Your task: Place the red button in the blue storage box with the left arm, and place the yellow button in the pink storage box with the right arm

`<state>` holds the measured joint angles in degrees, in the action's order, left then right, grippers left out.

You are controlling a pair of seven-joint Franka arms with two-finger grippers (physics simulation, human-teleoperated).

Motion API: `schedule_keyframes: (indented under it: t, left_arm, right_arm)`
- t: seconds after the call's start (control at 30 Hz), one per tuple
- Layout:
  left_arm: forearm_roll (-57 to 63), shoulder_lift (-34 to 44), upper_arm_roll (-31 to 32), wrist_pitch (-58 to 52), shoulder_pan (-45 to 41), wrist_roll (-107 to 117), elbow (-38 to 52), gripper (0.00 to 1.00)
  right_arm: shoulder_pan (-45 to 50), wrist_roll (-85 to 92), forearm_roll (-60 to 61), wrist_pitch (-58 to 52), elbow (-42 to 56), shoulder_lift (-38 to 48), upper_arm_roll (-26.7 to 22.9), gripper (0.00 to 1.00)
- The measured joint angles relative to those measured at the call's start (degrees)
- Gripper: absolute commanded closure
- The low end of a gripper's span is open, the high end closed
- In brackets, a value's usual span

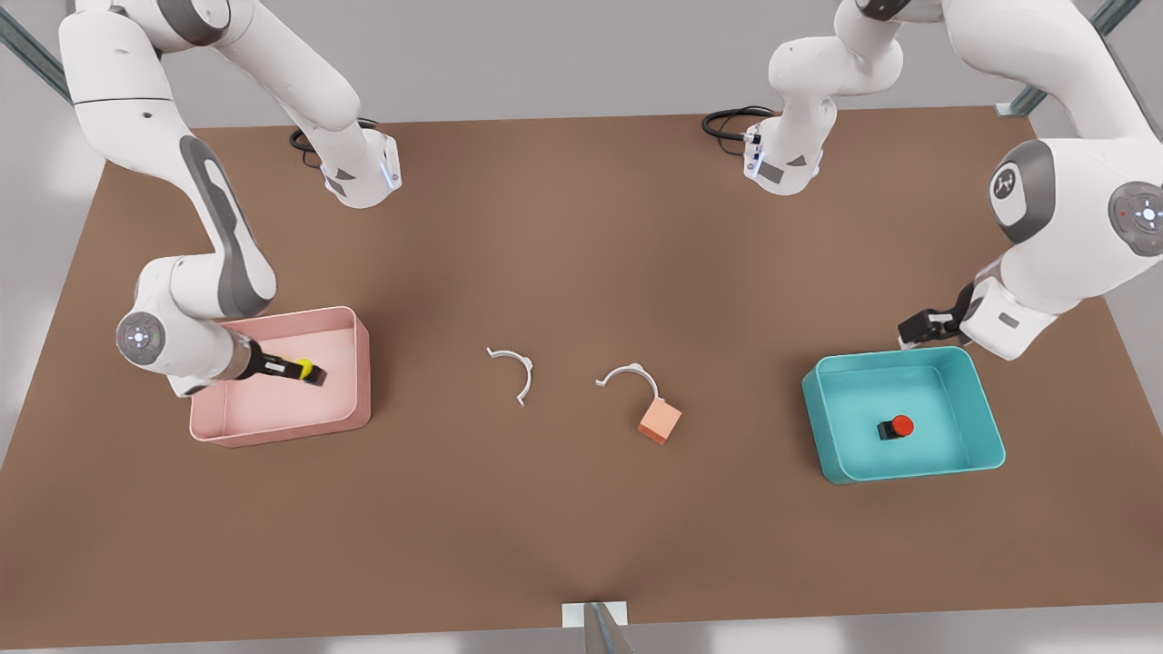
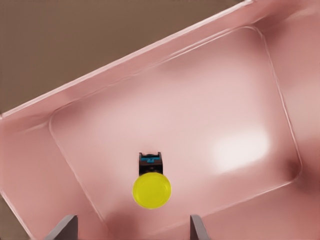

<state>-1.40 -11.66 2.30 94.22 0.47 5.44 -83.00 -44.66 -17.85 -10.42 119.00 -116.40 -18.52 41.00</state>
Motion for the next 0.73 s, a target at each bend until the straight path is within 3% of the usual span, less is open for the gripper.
schedule_keyframes:
  t: [0.2,0.33,0.4,0.43,0.53,0.67,0.73]
  left_arm:
    - [0.0,0.1,0.1,0.3,0.2,0.9,1.2,0.00]
    - [0.0,0.0,0.1,0.4,0.3,1.4,1.9,0.00]
    - [0.1,-0.1,0.1,0.4,0.2,1.6,2.0,0.00]
    - [0.1,-0.1,0.1,0.4,0.2,1.7,2.0,0.00]
    - [0.1,0.0,0.1,0.3,0.1,2.0,2.1,0.00]
    - [0.1,-0.1,0.1,0.3,0.1,2.3,2.3,0.00]
    - [0.1,-0.1,0.1,0.2,0.1,2.4,2.3,0.00]
  right_arm:
    - [3.3,2.8,-2.9,-3.6,14.4,-0.1,4.9,0.00]
    - [6.8,5.0,-3.4,-10.5,27.4,0.0,5.2,0.00]
    - [10.4,5.9,-3.3,-13.6,30.7,0.2,3.1,0.00]
    - [14.3,6.4,-2.5,-15.4,33.0,0.3,-1.1,0.00]
    - [31.8,8.0,2.5,-21.0,38.4,2.7,-23.6,0.00]
    - [45.7,10.0,6.7,-28.0,35.0,8.2,-39.9,0.00]
    - [48.0,10.8,7.8,-30.3,31.5,10.8,-41.4,0.00]
